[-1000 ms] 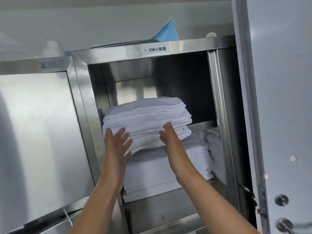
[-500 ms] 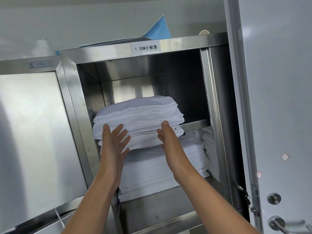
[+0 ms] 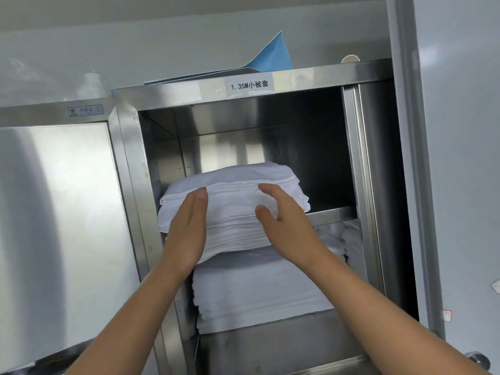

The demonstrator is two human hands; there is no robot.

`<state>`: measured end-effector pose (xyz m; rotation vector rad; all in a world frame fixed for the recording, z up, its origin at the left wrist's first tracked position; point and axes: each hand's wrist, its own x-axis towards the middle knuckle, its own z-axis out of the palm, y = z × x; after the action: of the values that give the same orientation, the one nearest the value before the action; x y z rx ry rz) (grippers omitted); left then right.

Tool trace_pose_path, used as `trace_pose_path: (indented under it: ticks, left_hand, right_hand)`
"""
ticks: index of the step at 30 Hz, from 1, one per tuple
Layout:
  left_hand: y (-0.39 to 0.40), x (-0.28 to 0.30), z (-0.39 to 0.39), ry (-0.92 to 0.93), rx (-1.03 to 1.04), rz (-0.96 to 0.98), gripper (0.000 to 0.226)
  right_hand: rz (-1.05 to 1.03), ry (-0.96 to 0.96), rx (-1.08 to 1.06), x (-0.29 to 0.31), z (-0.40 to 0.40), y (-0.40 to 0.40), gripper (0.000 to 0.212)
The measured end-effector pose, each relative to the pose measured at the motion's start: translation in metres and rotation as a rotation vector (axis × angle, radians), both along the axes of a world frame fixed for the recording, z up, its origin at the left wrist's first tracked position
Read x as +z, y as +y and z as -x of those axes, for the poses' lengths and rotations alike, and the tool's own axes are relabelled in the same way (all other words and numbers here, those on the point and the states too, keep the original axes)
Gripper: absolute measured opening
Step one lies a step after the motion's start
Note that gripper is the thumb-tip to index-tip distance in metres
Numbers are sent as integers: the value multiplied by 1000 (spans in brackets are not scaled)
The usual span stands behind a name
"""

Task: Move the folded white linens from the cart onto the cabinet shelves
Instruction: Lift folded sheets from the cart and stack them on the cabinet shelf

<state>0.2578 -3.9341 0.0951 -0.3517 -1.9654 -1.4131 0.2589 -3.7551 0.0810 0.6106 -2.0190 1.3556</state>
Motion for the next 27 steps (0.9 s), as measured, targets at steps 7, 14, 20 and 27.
trace_pose_path:
  ticks: [7,14,20,27]
  left_hand:
    - [-31,17,47,246,539,529,35]
    - [-57,31,99,285,621,792,59]
    - [-63,8,120,291,595,656,78]
    - [-62,9,119,297,599,639,75]
  right_hand:
    - [-394,281,-254,25,52,-11,48]
    - [-471,305,-397,42,113,-31,52]
    - [-451,414,-440,23,140,-36,57]
    - [-443,416,-447,24,139,-35,59]
